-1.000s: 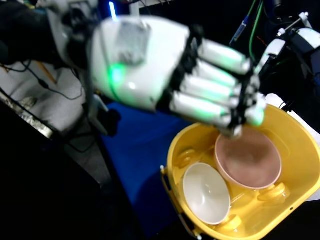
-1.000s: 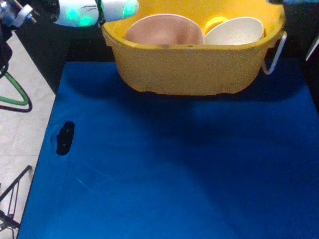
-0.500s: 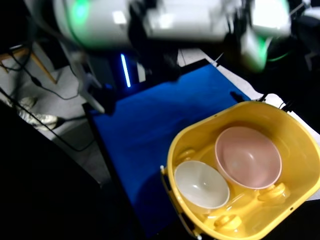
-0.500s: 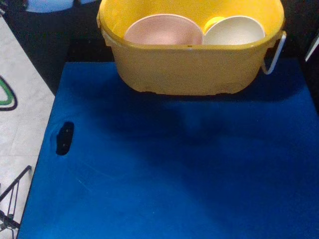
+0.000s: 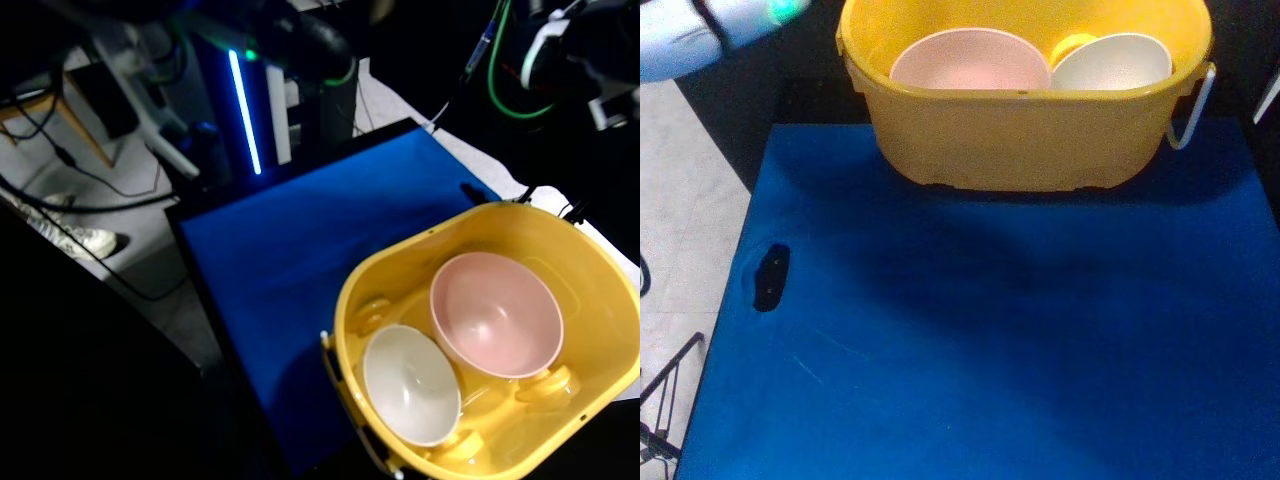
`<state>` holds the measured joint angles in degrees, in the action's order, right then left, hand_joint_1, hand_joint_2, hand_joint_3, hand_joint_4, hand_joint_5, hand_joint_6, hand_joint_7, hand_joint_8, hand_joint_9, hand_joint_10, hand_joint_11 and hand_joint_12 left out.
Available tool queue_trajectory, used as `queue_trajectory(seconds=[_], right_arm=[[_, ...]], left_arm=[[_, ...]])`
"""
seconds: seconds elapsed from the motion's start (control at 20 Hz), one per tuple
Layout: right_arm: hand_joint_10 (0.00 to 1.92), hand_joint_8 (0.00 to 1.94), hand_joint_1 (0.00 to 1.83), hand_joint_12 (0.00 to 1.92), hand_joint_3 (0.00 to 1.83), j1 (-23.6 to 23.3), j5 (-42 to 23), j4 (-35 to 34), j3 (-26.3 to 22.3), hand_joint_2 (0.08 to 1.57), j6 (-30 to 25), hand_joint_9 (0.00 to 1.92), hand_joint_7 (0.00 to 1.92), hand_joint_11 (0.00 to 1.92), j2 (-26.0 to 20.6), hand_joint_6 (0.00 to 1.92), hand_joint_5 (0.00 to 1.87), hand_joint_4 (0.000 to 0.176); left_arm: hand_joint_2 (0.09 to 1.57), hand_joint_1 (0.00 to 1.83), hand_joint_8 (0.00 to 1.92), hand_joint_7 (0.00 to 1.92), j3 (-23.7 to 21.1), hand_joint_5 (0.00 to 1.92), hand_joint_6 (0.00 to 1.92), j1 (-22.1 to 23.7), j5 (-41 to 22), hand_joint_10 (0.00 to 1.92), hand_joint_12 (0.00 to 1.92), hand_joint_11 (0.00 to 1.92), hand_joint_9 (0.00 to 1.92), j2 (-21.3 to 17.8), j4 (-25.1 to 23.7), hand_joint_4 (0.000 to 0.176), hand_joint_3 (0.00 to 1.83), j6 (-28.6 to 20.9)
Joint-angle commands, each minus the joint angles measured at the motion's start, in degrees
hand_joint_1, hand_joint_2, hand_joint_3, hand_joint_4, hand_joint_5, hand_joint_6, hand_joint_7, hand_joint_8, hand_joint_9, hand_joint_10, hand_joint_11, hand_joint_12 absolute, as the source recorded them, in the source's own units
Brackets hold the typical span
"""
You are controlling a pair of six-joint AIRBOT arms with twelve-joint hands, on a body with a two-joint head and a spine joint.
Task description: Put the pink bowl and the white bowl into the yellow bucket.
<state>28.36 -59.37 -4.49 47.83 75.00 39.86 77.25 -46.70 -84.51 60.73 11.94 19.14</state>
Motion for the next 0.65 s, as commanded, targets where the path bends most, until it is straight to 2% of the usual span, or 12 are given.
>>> queue_trajectory(seconds=[0.0, 0.05, 0.15, 0.2, 0.25, 0.3, 0.35, 0.4, 0.45, 0.5, 0.55, 0.6], right_arm=[[1.3, 1.07, 0.6, 1.75, 0.02, 0.9, -15.2, -0.7, 0.1, 1.15, -2.2, 0.13, 0.0, 0.12, 0.4, 0.29, 0.0, 0.038], [1.1, 0.85, 0.52, 1.63, 0.0, 3.3, -20.6, -0.9, 0.1, 1.18, -3.9, 0.16, 0.04, 0.1, 0.9, 0.11, 0.06, 0.052], [0.9, 0.43, 0.48, 1.56, 0.0, 7.3, -28.2, -1.7, 0.6, 1.19, -6.2, 0.15, 0.12, 0.01, 2.6, 0.0, 0.0, 0.064], [0.69, 0.14, 0.41, 1.49, 0.0, 8.0, -29.3, -1.9, 0.9, 1.21, -6.5, 0.18, 0.21, 0.04, 3.3, 0.02, 0.07, 0.035], [0.51, 0.04, 0.54, 1.42, 0.0, 8.7, -30.4, -2.5, 0.9, 1.23, -7.2, 0.29, 0.35, 0.16, 3.5, 0.61, 0.23, 0.033], [0.45, 0.02, 0.57, 1.41, 0.0, 11.1, -33.5, -4.2, 1.0, 1.24, -9.0, 0.35, 0.37, 0.24, 3.8, 0.89, 0.14, 0.046], [0.79, 0.02, 0.42, 1.55, 0.0, 13.0, -36.3, -5.4, 0.8, 1.3, -9.0, 0.36, 0.43, 0.25, 3.8, 0.47, 0.01, 0.079], [1.01, 0.0, 0.29, 1.65, 0.0, 15.6, -39.9, -6.7, 0.5, 1.34, -9.0, 0.21, 0.38, 0.06, 3.9, 0.4, 0.02, 0.102], [0.47, 0.0, 0.34, 0.82, 0.0, 16.4, -41.5, -6.9, 0.4, 1.24, -9.0, 0.11, 0.29, 0.0, 4.2, 0.24, 0.17, 0.134], [0.11, 0.0, 0.44, 0.69, 0.0, 16.4, -41.5, -6.8, 0.4, 1.2, -9.0, 0.22, 0.29, 0.0, 4.4, 0.35, 0.06, 0.144], [0.11, 0.02, 0.44, 1.17, 0.0, 16.4, -41.5, -6.8, 0.4, 1.18, -9.0, 0.42, 0.39, 0.03, 4.3, 0.52, 0.09, 0.084], [0.16, 0.05, 0.45, 1.36, 0.0, 16.4, -41.5, -6.7, -0.5, 1.14, -9.0, 0.54, 0.53, 0.01, 3.6, 0.66, 0.21, 0.0]], left_arm=[[1.12, 0.83, 1.16, 0.15, -0.1, 0.02, 0.7, -0.1, -11.9, 1.45, 1.92, 0.2, 0.2, 0.5, 0.7, 0.053, 0.01, -1.8], [1.18, 0.7, 0.88, 0.17, -0.5, 0.04, 0.56, -1.3, -14.7, 1.35, 1.92, 0.14, 0.17, 0.6, 1.6, 0.076, 0.01, -3.0], [1.23, 0.75, 0.6, 0.28, -1.5, 0.17, 0.39, -2.3, -14.7, 1.3, 1.92, 0.15, 0.23, 0.1, 2.0, 0.051, 0.01, -5.3], [1.23, 0.86, 0.48, 0.36, -1.7, 0.2, 0.28, -2.4, -14.7, 1.28, 1.92, 0.16, 0.24, 0.0, 1.6, 0.074, 0.0, -5.3], [1.29, 0.86, 0.49, 0.25, -2.0, 0.23, 0.21, -2.3, -14.7, 1.36, 1.85, 0.37, 0.27, 0.0, 1.1, 0.129, 0.01, -5.2], [1.26, 0.88, 0.42, 0.27, -2.6, 0.24, 0.22, -2.3, -14.7, 1.29, 1.87, 0.37, 0.24, -0.4, 0.7, 0.138, 0.0, -5.2], [1.2, 0.85, 0.61, 0.26, -2.9, 0.25, 0.44, -2.2, -14.7, 1.42, 1.91, 0.28, 0.26, -0.6, 0.4, 0.127, 0.0, -5.2], [1.22, 0.65, 0.55, 0.13, -3.2, 0.12, 0.41, -2.2, -14.7, 1.29, 1.86, 0.11, 0.18, -0.9, -0.3, 0.149, 0.01, -5.2], [1.25, 0.23, 0.1, 0.12, -3.6, 0.05, 0.04, -2.2, -14.7, 0.53, 0.93, 0.0, 0.06, -1.5, -0.8, 0.112, 0.01, -4.8], [1.29, 0.21, 0.05, 0.31, -4.5, 0.23, 0.26, -2.3, -14.7, 0.36, 0.87, 0.0, 0.21, -2.6, -1.4, 0.091, 0.0, -3.5], [1.35, 0.17, 0.05, 0.37, -5.0, 0.17, 0.57, -2.3, -14.7, 0.34, 0.96, 0.0, 0.22, -3.0, -1.5, 0.063, 0.01, -3.0], [1.38, 0.03, 0.04, 0.39, -6.2, 0.14, 0.63, -2.4, -14.7, 0.37, 1.07, 0.0, 0.25, -4.1, -1.9, 0.06, 0.01, -2.7]])
